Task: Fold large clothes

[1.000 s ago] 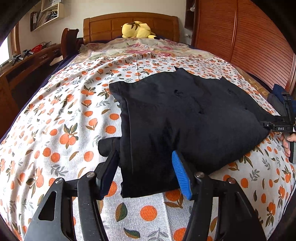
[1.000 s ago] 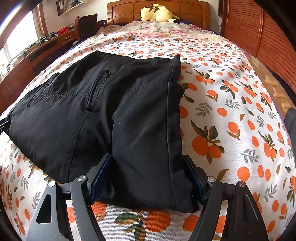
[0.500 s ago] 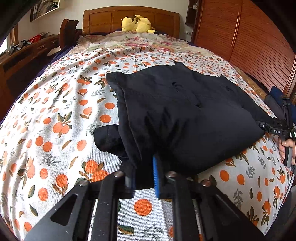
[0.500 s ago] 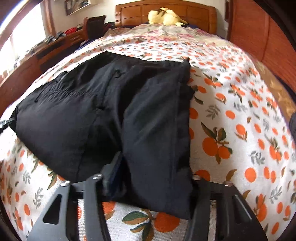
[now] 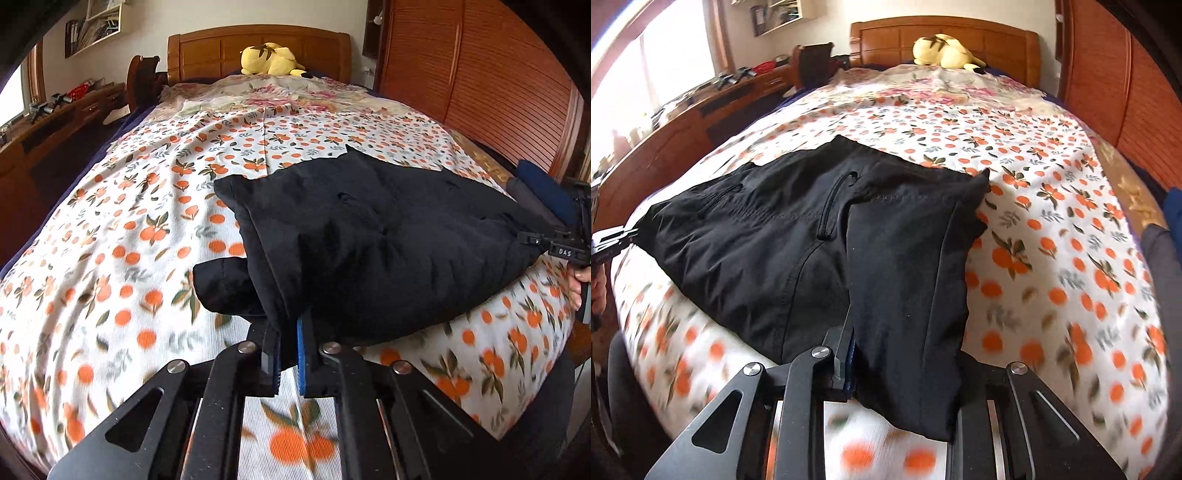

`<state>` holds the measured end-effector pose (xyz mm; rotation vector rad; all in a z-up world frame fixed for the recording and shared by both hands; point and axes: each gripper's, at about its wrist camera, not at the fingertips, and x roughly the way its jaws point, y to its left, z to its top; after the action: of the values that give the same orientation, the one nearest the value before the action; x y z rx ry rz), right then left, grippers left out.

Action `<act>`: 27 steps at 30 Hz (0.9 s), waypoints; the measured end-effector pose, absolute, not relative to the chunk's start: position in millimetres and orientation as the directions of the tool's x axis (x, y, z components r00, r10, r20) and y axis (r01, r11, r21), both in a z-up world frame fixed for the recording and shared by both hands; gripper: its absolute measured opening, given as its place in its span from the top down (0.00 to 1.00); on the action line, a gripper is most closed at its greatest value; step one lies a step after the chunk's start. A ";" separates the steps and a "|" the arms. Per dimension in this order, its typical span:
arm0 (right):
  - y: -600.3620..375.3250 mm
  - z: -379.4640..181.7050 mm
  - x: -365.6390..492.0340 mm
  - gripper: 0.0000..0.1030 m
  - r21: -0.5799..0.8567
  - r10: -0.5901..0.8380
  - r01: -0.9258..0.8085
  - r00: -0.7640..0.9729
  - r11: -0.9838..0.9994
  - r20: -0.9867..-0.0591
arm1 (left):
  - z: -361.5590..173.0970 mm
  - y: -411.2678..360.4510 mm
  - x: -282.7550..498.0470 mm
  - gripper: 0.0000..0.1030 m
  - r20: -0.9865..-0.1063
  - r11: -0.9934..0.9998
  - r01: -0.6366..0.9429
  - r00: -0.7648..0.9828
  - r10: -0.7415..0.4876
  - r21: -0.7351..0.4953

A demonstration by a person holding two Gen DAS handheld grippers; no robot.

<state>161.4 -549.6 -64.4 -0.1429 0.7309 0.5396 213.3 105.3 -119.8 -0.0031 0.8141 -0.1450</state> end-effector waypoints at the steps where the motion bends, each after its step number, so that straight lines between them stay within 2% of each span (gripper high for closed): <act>1: -554.4 -64.0 147.4 0.76 0.057 0.422 -0.522 0.613 0.851 -0.668 | -119.1 102.7 197.5 0.93 -0.722 0.990 0.131 0.679 -0.131 -0.056; 7: -586.5 -66.5 86.6 0.75 0.120 0.467 -0.541 0.569 0.833 -0.677 | -111.9 104.1 130.3 0.93 -0.702 0.984 0.128 0.690 -0.180 -0.126; 10: -595.4 -64.6 71.2 0.71 0.122 0.466 -0.536 0.571 0.835 -0.676 | -112.7 98.4 115.8 0.93 -0.706 0.988 0.127 0.691 -0.156 -0.094; 14: -601.2 -57.1 70.1 0.60 0.096 0.421 -0.486 0.621 0.869 -0.662 | -117.1 95.7 115.4 0.93 -0.717 0.990 0.112 0.683 -0.136 -0.082; 18: -604.3 -55.9 56.1 0.58 0.136 0.431 -0.456 0.643 0.880 -0.633 | -121.8 95.1 115.9 0.93 -0.729 0.992 0.102 0.674 -0.124 -0.074; 27: -600.8 -42.9 35.5 0.48 0.036 0.331 -0.390 0.726 0.920 -0.603 | -126.8 92.7 114.1 0.93 -0.732 0.994 0.085 0.673 -0.106 -0.066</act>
<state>35.5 -600.8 -42.9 -0.0954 0.6456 0.3981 114.1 92.7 -126.8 -0.0271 0.8259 -0.1078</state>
